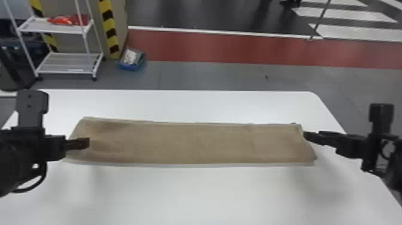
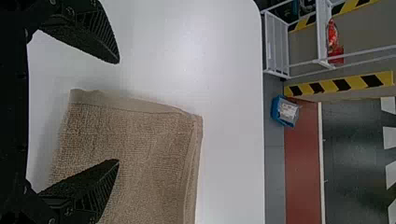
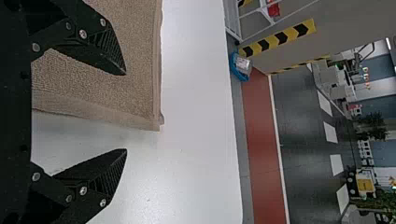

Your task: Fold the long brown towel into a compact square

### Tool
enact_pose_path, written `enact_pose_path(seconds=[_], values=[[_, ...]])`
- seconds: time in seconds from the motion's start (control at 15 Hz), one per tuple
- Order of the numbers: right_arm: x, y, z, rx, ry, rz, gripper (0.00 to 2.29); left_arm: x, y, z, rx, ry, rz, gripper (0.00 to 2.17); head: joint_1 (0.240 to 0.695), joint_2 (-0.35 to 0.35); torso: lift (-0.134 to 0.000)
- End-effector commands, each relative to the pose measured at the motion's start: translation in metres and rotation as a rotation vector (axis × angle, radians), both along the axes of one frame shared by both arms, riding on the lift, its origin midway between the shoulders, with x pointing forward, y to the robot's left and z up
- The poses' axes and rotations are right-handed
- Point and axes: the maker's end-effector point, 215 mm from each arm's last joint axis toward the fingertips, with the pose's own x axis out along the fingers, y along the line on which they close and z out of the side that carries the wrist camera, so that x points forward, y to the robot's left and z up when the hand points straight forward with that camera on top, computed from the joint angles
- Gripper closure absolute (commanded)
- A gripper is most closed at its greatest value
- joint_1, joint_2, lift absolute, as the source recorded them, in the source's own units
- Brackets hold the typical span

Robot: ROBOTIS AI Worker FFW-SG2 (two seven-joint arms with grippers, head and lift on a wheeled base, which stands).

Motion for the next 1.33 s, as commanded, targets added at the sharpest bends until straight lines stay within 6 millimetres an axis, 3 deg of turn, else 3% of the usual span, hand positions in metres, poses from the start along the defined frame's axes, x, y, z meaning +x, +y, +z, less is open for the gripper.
enact_pose_path(seconds=[0.0,0.67,1.27], values=[[0.0,-0.001,0.001,-0.002,-0.002,-0.001,0.35,-0.002,0.005,-0.001,0.0,0.002,0.01,0.14,0.695,-0.121,-0.125],[0.0,-0.004,0.0,-0.012,0.004,-0.004,0.35,-0.004,0.015,-0.001,0.0,0.001,0.03,0.14,0.695,-0.111,-0.125],[-0.014,0.005,-0.022,-0.031,0.085,0.033,0.39,-0.011,0.011,-0.012,0.002,0.023,0.016,0.19,0.695,-0.107,-0.125]])
